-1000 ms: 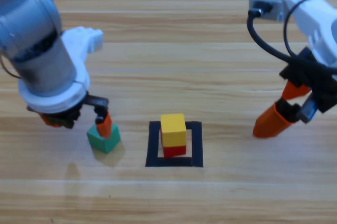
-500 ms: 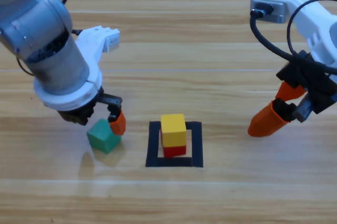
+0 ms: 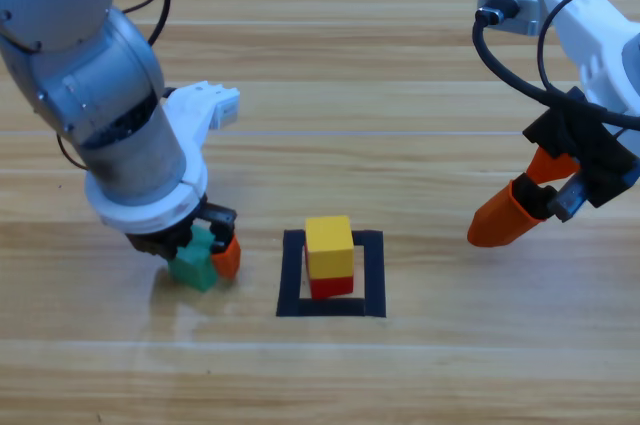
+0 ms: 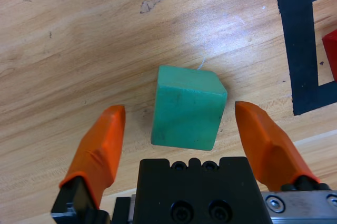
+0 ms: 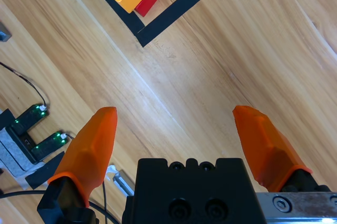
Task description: Stack the blocks in the rectangular block: red at the bottom, yellow in the middle, green on top
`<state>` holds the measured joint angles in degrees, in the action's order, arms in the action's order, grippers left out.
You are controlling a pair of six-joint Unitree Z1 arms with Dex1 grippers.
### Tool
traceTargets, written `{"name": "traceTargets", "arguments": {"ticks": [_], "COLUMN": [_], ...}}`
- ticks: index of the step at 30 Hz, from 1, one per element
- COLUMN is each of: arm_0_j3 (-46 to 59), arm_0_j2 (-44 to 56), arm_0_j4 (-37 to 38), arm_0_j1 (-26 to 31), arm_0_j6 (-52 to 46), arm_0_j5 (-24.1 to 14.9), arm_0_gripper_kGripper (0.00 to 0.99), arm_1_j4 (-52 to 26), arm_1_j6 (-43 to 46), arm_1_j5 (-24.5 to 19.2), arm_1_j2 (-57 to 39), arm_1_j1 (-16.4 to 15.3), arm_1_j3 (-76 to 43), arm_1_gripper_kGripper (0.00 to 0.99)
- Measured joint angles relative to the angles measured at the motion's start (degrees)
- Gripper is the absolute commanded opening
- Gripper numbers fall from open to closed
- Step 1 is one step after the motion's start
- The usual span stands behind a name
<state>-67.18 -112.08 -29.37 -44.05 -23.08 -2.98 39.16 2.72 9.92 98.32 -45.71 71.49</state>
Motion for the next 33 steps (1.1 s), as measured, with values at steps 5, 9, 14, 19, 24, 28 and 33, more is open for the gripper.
{"name": "traceTargets", "arguments": {"ticks": [5, 9, 14, 19, 24, 28, 33], "arm_0_j3": [1.61, 2.31, 2.41, 2.41, -4.94, -19.90, -42.76], "arm_0_j2": [-0.15, -0.99, -1.05, -0.73, 3.43, 5.56, 1.90], "arm_0_j4": [1.35, 2.30, 2.72, 2.66, -7.08, -18.68, -35.99], "arm_0_j1": [0.16, 0.46, 0.69, 0.83, 0.89, 0.48, -2.21], "arm_0_j6": [0.47, 0.50, 0.52, 0.28, -6.07, -10.72, -13.59], "arm_0_j5": [0.00, 0.00, -0.20, -1.07, -3.99, -5.07, -5.57], "arm_0_gripper_kGripper": [0.756, 0.353, 0.098, 0.094, 0.055, 0.009, 0.000], "arm_1_j4": [0.00, 0.00, -0.01, -0.01, -0.01, -0.01, -0.01], "arm_1_j6": [-0.17, -0.19, -0.28, -0.43, -0.45, -0.45, -0.45], "arm_1_j5": [-0.39, -0.40, -0.48, -0.53, -0.54, -0.68, -1.50], "arm_1_j2": [0.00, 0.00, 0.00, 0.00, 0.00, 0.00, 0.00], "arm_1_j1": [0.00, 0.00, 0.00, 0.00, 0.00, 0.00, 0.00], "arm_1_j3": [0.00, -0.01, -0.03, -0.05, -0.06, -0.11, -0.23], "arm_1_gripper_kGripper": [0.990, 0.990, 0.990, 0.990, 0.990, 0.990, 0.990]}}
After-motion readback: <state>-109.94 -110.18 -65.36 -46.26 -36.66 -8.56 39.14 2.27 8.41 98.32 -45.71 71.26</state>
